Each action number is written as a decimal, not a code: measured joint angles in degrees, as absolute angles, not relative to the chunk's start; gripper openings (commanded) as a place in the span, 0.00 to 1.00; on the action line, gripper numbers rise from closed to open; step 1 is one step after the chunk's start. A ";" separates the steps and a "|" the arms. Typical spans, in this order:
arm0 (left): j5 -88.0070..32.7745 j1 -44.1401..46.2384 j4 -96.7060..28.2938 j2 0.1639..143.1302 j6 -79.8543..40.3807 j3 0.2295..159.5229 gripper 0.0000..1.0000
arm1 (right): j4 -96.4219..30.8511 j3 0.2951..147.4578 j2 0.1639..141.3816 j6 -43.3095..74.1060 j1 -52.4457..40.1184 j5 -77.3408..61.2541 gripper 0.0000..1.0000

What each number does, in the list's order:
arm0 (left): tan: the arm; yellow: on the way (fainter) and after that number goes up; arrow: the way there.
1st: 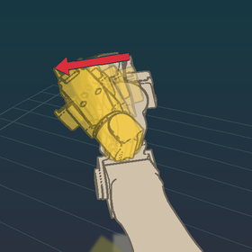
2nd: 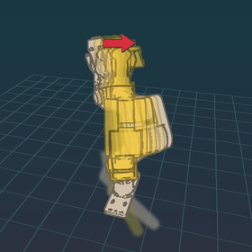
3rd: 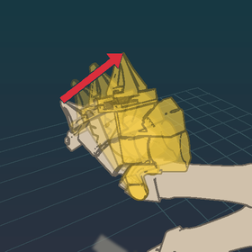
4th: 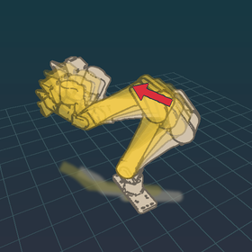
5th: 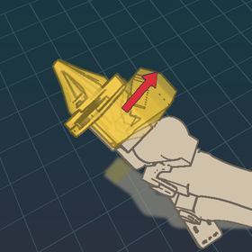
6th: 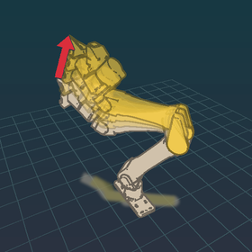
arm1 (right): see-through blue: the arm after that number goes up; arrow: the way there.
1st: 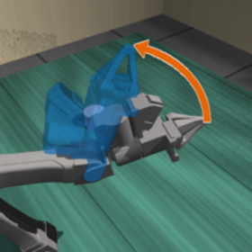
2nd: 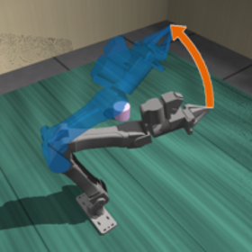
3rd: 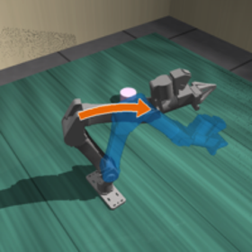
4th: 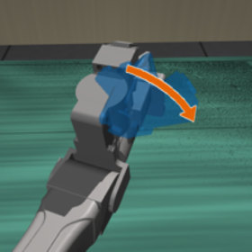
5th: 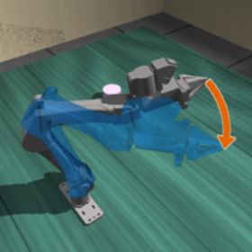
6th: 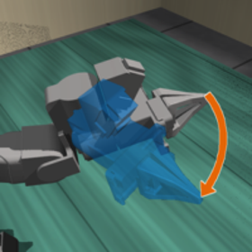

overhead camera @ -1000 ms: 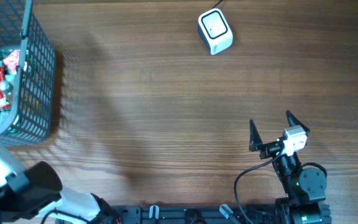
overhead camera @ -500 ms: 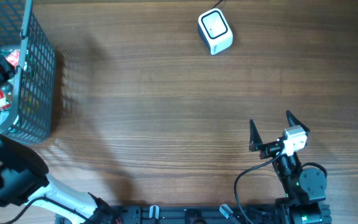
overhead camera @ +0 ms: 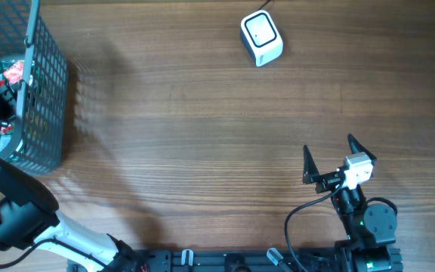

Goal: Scan the item barcode
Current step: 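Reach the left gripper into the basket and grasp the yellow oil bottle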

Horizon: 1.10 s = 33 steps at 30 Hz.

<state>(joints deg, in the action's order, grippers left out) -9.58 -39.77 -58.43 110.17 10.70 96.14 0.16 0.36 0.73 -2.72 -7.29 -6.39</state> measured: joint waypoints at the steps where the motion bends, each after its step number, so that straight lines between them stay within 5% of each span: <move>1: -9.58 -39.77 -58.28 110.17 10.74 96.03 0.89 | 0.16 0.36 0.73 -2.72 -7.29 -6.39 1.00; 33: -9.87 -39.77 -56.47 110.17 10.90 93.67 0.81 | 0.16 0.36 0.73 -2.72 -7.29 -6.39 1.00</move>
<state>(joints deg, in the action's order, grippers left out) -9.87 -39.77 -56.47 110.17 10.90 93.67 0.16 0.36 0.73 -2.72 -7.29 -6.39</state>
